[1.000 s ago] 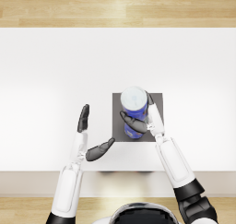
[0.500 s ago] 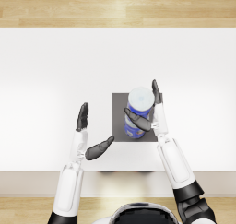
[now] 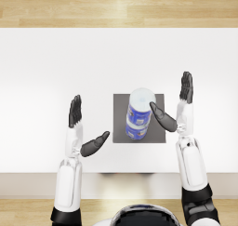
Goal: Pick up the blue can on the left and place it in the middle, then pick up the blue can on the right and place it on top of the can in the middle
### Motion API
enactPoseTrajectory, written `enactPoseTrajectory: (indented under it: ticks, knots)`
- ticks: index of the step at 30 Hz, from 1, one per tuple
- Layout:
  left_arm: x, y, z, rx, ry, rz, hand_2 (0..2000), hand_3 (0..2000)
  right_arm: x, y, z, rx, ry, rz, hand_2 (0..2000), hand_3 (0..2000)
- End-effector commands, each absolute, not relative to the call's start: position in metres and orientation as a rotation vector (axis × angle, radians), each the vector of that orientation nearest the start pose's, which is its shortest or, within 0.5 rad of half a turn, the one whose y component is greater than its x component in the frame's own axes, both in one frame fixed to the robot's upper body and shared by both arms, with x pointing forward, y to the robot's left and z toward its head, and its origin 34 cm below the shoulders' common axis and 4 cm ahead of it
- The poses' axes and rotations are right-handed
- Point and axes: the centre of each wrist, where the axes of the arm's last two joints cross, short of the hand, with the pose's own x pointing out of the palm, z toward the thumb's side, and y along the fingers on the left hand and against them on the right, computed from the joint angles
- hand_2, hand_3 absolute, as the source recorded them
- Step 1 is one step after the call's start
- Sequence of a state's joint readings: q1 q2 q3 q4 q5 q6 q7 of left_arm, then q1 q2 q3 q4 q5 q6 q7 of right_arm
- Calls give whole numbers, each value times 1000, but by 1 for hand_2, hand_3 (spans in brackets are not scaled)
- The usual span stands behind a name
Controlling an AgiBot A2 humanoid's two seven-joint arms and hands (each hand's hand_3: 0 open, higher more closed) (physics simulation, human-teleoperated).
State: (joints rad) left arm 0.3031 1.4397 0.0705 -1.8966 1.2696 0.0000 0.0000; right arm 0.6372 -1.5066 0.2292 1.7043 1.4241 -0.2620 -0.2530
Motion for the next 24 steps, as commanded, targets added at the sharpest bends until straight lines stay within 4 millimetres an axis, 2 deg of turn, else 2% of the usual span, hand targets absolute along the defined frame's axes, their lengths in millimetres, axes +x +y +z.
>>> enactPoseTrajectory:
  ticks: [1,4,7,9,10,15,24]
  knots:
    - [254,206,292,449,-689,-1585,0,0,276,-183,335,-304,-578,1403,0,0]
    - [260,224,298,461,-694,-1515,0,0,271,-210,327,-395,-614,1397,0,0]
    - [262,232,291,434,-676,-1485,0,0,271,-222,313,-460,-648,1387,0,0]
    - [260,225,287,425,-669,-1512,0,0,278,-221,302,-451,-629,1410,0,0]
    - [261,227,286,420,-666,-1505,0,0,275,-214,309,-490,-654,1435,0,0]
    - [262,230,284,410,-659,-1490,0,0,277,-220,300,-474,-640,1426,0,0]
    - [262,231,283,407,-658,-1487,0,0,278,-221,297,-471,-638,1424,0,0]
